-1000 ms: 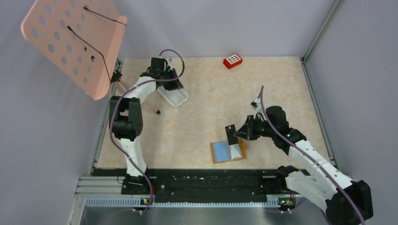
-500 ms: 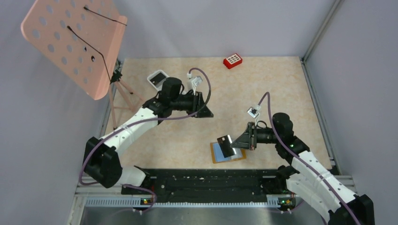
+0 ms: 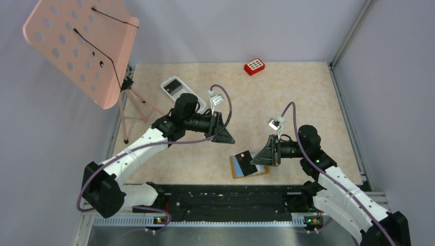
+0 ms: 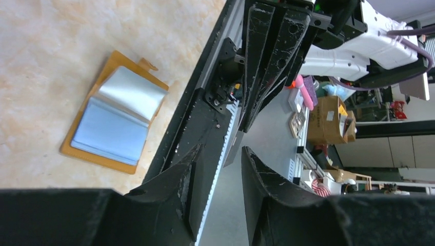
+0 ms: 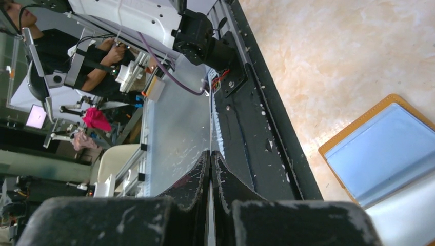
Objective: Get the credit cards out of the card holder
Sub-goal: Place the credit card in the storage box.
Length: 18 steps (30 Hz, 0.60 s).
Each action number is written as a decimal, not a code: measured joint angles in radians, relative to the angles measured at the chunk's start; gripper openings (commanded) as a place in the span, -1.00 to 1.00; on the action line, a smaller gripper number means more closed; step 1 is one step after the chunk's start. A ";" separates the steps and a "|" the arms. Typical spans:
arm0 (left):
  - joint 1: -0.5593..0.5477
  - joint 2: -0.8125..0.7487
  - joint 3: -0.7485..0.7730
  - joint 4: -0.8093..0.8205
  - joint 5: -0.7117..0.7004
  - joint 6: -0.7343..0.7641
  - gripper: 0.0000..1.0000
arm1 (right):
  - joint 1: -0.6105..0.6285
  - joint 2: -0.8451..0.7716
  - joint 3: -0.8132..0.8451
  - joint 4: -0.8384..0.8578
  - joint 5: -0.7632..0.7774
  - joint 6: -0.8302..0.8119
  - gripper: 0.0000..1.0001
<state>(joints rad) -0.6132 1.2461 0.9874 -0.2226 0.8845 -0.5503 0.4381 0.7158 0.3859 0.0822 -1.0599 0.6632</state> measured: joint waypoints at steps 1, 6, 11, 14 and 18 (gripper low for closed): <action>-0.006 0.000 0.000 -0.004 0.003 0.002 -0.28 | 0.005 0.002 0.000 0.004 -0.001 0.002 -1.00; -0.061 0.027 0.004 -0.024 0.024 0.023 -0.32 | 0.018 0.032 0.000 0.005 -0.005 0.003 -1.00; -0.109 0.079 0.040 -0.088 0.026 0.070 -0.35 | 0.025 0.035 0.000 0.004 -0.005 0.003 -1.00; -0.122 0.087 0.047 -0.106 0.034 0.087 -0.38 | 0.027 0.035 0.000 0.004 -0.005 0.003 -1.00; -0.130 0.089 0.056 -0.133 0.035 0.106 -0.40 | 0.027 0.035 0.000 0.004 -0.005 0.003 -1.00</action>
<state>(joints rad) -0.7429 1.3346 1.0439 -0.3557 0.9199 -0.4446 0.4648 0.7513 0.3859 0.0860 -1.0649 0.6659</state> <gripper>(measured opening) 0.309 0.006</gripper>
